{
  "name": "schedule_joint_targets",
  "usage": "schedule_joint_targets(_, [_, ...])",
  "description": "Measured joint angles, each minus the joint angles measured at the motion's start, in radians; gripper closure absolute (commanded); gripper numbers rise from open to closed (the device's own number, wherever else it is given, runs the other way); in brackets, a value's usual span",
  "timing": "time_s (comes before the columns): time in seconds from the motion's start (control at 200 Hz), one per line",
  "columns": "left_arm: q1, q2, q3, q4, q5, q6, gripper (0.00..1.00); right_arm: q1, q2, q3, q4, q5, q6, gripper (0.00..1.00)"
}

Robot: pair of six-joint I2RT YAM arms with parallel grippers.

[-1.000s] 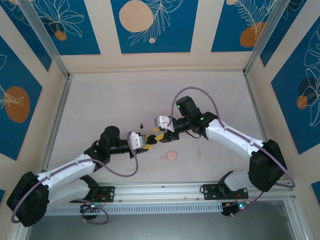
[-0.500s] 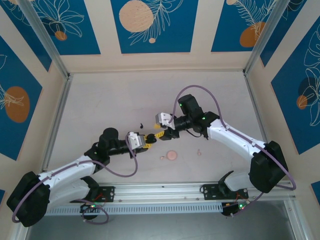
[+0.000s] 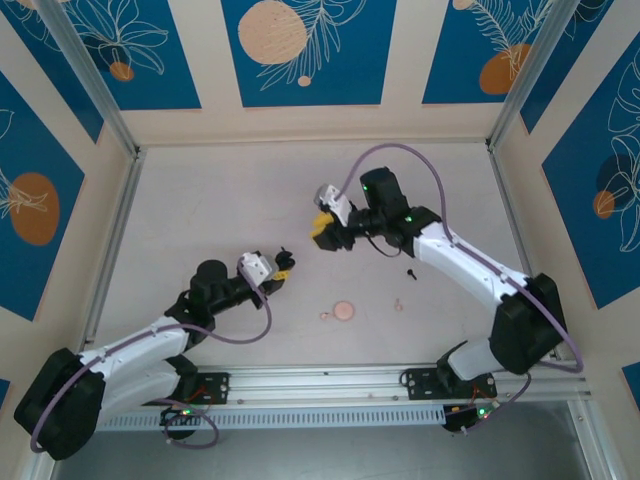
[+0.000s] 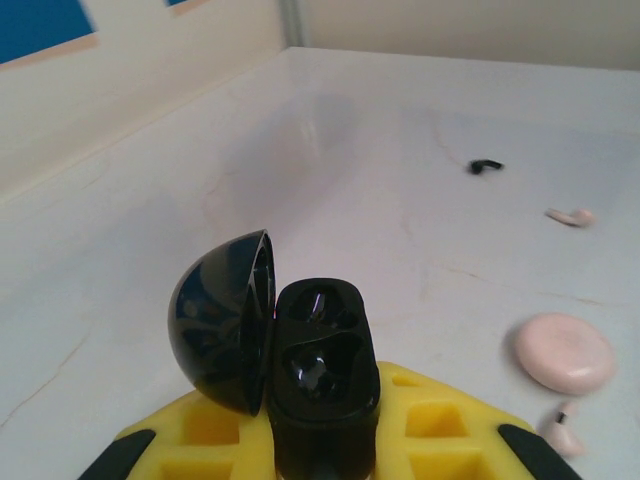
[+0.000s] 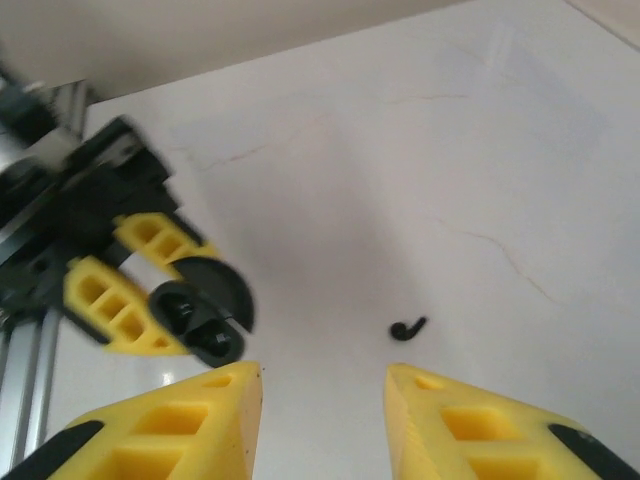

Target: Insert wireless bluetooth earbuds into charging case

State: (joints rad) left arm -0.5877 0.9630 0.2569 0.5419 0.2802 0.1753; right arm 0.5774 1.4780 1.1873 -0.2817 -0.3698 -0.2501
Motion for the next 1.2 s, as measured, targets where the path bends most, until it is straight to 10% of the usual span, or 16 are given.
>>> schedule_joint_targets(0.36, [0.143, -0.105, -0.03, -0.058, -0.152, -0.204, 0.86, 0.044, 0.346, 0.321, -0.199, 0.136, 0.175, 0.55])
schedule_joint_targets(1.2, [0.224, -0.253, -0.048, -0.17, -0.208, -0.298, 0.86, 0.109, 0.945, 0.885, -0.465, 0.03, 0.097, 0.5])
